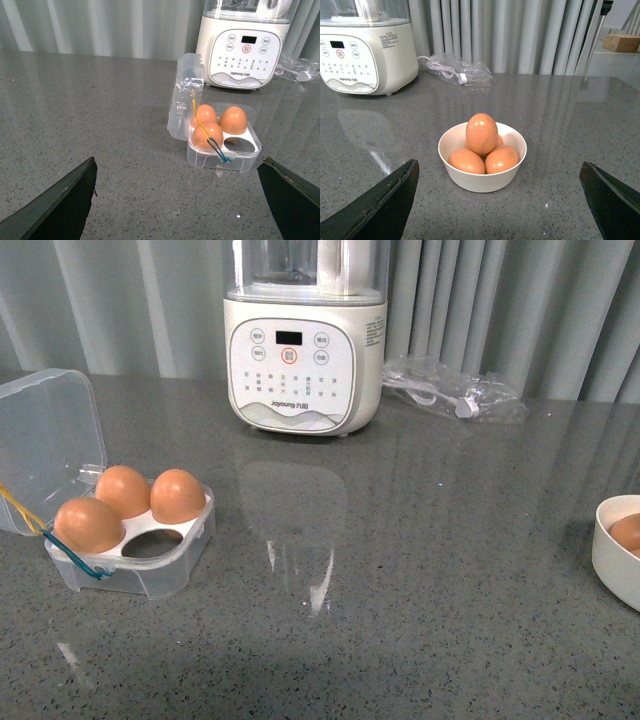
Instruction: Put egg into box
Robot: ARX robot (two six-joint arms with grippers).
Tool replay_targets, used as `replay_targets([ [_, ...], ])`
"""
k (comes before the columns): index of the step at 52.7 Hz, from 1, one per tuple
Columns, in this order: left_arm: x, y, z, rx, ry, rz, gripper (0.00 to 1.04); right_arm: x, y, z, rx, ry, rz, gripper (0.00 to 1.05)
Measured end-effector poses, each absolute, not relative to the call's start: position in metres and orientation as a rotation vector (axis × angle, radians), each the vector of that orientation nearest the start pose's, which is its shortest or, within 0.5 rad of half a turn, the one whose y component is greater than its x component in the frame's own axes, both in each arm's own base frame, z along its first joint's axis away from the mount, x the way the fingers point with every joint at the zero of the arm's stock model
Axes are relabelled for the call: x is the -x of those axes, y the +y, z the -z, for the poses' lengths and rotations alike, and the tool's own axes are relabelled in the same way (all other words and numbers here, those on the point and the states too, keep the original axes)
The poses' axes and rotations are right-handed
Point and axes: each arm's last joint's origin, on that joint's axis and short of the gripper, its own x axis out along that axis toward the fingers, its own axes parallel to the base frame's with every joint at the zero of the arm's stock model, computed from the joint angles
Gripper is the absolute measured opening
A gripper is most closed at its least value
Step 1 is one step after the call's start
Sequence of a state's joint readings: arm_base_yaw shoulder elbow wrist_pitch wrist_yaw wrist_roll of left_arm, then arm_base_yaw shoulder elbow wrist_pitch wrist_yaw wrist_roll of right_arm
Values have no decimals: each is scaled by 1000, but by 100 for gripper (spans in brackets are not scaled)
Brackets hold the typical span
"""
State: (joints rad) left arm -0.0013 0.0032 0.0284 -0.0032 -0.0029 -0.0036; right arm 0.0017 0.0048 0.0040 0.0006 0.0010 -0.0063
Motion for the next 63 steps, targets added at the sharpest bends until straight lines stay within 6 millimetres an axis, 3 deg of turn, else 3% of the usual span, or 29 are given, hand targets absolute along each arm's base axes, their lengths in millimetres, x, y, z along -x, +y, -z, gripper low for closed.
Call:
replay_targets([
  [28,-96,0,-173,4,-22,-1,98,-98,0,-165,6,1,0,97],
  [33,-96,0,-173,4,-22,-1,98,-98,0,-165,12,110,88,97],
  [45,-96,0,-173,4,-22,-1,98,-111,-5,-185,35,83,110,97],
  [51,-96,0,-173,4,-22,-1,98,-128,-14,-199,37,45,112,97],
  [63,-96,0,-173,4,-22,-1,98,-186,-34,-209,44,63,159,97],
])
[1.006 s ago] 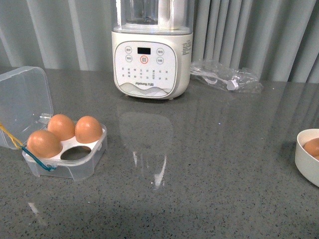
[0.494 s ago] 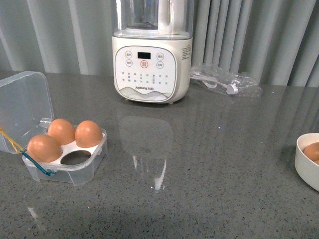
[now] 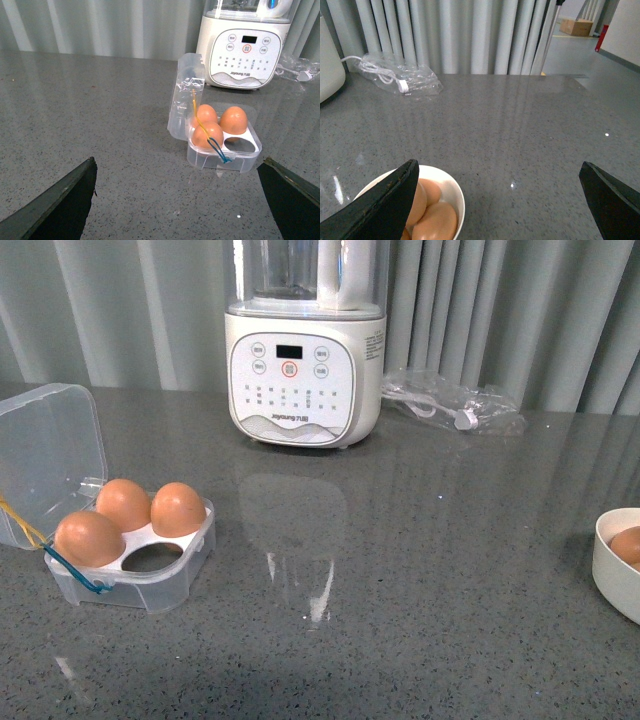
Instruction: Put egg into box
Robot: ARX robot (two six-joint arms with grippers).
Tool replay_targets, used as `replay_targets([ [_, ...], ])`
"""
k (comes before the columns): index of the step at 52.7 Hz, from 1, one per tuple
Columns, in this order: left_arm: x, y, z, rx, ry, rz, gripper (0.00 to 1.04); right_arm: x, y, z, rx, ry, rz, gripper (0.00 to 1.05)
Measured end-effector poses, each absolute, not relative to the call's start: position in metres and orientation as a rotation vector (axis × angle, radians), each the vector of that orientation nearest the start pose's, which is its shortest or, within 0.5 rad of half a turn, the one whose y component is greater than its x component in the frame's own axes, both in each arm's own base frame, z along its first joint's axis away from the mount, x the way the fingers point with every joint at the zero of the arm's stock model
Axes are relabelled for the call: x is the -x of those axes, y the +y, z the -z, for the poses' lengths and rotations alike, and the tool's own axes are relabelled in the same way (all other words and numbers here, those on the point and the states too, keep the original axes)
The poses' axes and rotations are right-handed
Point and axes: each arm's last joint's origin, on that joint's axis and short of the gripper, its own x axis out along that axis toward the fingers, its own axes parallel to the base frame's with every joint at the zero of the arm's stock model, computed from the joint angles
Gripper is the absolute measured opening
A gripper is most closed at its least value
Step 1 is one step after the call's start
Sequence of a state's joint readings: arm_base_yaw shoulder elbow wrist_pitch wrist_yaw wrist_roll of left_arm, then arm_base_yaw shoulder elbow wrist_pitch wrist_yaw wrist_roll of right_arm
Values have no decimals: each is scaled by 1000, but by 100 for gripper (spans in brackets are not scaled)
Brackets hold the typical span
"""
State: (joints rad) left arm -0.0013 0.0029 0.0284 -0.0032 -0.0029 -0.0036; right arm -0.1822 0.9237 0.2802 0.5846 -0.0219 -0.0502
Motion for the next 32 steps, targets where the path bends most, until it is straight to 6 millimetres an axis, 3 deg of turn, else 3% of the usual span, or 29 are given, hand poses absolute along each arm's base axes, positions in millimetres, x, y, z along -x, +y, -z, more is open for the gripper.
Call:
replay_targets([
  [6,-96,0,-173,4,-22,-1,98,-224,-36,-205,36,153,100,97],
  [11,-96,0,-173,4,-22,-1,98,-244,-29,-201,48,222,29,97],
  [32,-96,0,-173,4,-22,-1,98,-265,-11,-176,128,313,-196,97],
])
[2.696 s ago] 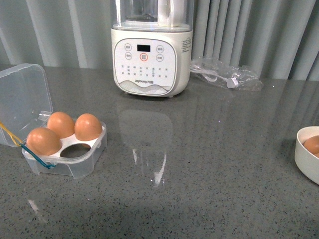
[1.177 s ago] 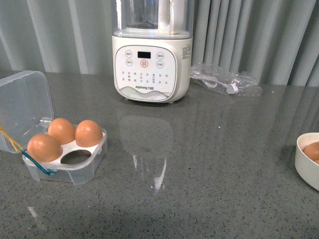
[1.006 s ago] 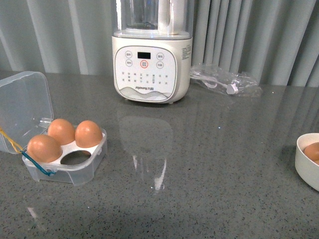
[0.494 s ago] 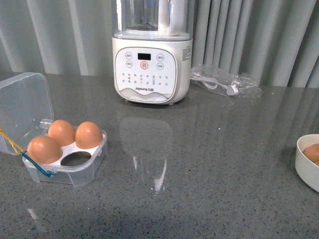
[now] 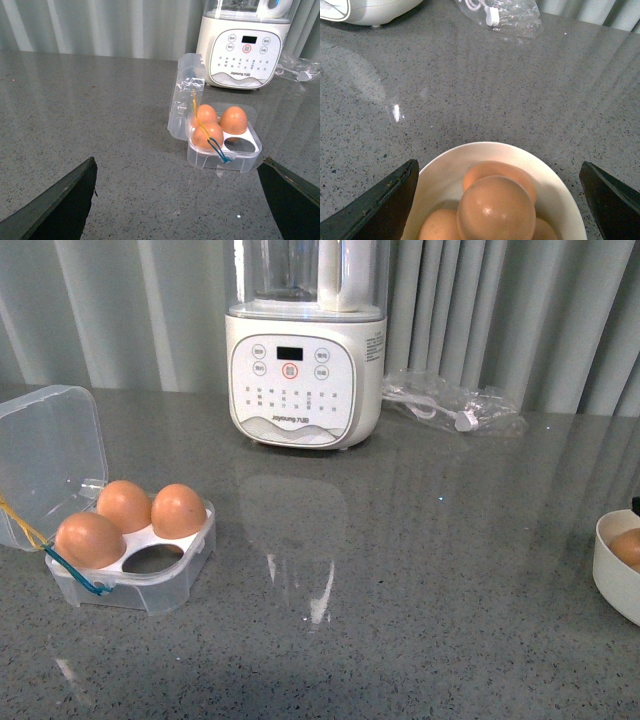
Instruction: Put egg into box
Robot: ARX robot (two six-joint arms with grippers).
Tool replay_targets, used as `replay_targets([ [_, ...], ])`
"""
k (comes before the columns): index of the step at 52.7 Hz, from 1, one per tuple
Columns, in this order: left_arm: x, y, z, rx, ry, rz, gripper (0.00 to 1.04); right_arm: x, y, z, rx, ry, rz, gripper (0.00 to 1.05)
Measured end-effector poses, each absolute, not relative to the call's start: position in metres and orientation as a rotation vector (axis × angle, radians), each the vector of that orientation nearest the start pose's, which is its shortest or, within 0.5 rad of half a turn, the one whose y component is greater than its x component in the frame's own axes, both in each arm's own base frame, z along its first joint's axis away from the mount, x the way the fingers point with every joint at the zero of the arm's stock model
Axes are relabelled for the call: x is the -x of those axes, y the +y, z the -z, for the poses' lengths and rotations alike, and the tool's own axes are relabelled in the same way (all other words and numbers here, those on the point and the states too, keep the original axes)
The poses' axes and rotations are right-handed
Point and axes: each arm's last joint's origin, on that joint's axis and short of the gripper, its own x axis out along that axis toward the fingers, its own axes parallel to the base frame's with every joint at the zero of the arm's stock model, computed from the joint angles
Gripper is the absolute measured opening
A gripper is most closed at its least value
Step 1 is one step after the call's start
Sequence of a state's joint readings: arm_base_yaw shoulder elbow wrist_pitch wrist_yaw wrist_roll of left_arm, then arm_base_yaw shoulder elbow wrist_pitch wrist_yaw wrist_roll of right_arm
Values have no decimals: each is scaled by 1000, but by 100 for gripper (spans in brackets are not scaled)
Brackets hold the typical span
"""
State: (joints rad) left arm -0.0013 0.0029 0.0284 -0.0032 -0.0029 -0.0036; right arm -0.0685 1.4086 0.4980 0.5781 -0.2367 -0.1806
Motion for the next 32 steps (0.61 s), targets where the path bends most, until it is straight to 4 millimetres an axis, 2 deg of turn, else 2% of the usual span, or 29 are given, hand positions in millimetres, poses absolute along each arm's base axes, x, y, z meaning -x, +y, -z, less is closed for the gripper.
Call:
replay_targets([
  [10,-96,0,-173,4,-22,-1,98,-262,-15,-164,111,310,-232,97],
  [23,-96,0,-173,4,-22,-1,98,-263,-23,-159,88,299,-206,97],
  [28,-96,0,-173,4,-22,-1,98,-263,-24,-157,82,304,-201,86],
  [32,-96,0,-173,4,-22,-1,98,-263,-25,-156,77,308,-198,72],
])
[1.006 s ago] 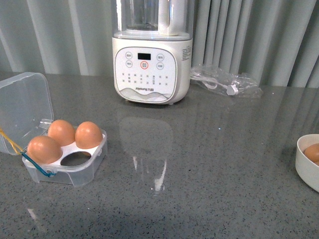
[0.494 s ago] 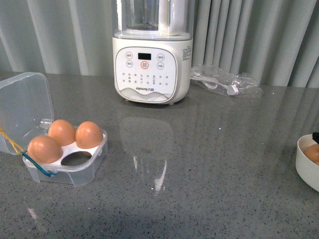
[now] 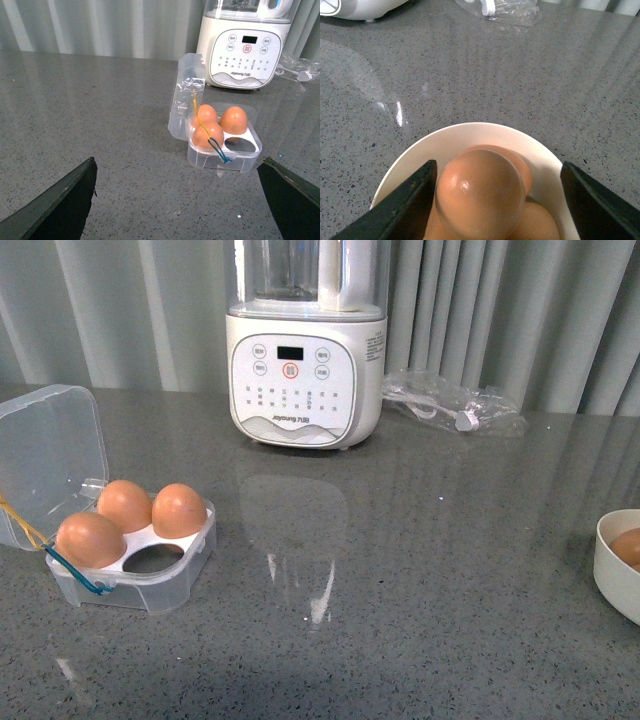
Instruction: Put egg into box
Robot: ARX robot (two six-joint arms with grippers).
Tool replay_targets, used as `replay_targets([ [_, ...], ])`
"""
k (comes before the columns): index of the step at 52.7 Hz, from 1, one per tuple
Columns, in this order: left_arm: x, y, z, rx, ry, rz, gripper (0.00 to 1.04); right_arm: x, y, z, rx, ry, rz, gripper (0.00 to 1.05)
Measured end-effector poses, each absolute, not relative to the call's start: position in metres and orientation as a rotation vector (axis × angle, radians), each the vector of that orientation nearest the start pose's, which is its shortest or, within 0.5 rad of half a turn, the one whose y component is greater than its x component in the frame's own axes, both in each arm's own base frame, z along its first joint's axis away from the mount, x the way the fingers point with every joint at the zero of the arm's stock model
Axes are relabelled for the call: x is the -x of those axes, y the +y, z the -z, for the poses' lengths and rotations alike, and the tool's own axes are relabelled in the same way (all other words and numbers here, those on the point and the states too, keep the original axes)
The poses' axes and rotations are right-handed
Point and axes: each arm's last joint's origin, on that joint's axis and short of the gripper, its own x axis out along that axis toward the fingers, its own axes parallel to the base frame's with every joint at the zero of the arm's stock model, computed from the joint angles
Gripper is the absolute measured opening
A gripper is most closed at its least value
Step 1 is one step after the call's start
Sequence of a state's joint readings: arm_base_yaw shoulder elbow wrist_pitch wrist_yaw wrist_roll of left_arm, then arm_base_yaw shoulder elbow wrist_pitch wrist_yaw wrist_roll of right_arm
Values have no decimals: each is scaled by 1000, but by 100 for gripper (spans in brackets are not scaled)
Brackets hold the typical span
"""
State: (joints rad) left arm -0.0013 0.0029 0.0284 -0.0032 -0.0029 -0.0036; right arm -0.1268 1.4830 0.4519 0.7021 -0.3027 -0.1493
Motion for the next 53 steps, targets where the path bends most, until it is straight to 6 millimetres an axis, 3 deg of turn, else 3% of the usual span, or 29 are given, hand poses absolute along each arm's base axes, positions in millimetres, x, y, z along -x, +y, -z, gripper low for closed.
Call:
replay_targets([
  [7,-96,0,-173,4,-22,-1,98,-263,-25,-156,70,306,-203,47],
  [11,-96,0,-173,4,-22,-1,98,-263,-25,-158,66,305,-203,43],
  [20,-96,0,-173,4,-22,-1,98,-254,-19,-175,68,281,-221,42],
  [30,-96,0,-173,4,-22,-1,98,-255,6,-233,89,123,-274,42],
  [35,-96,0,-173,4,-22,-1,98,-264,24,-249,88,76,-303,42],
  [44,-96,0,-173,4,-22,-1,98,-290,61,-256,64,63,-391,42],
  [53,-96,0,-173,4,-22,-1,98,-314,99,-250,27,85,-519,42],
])
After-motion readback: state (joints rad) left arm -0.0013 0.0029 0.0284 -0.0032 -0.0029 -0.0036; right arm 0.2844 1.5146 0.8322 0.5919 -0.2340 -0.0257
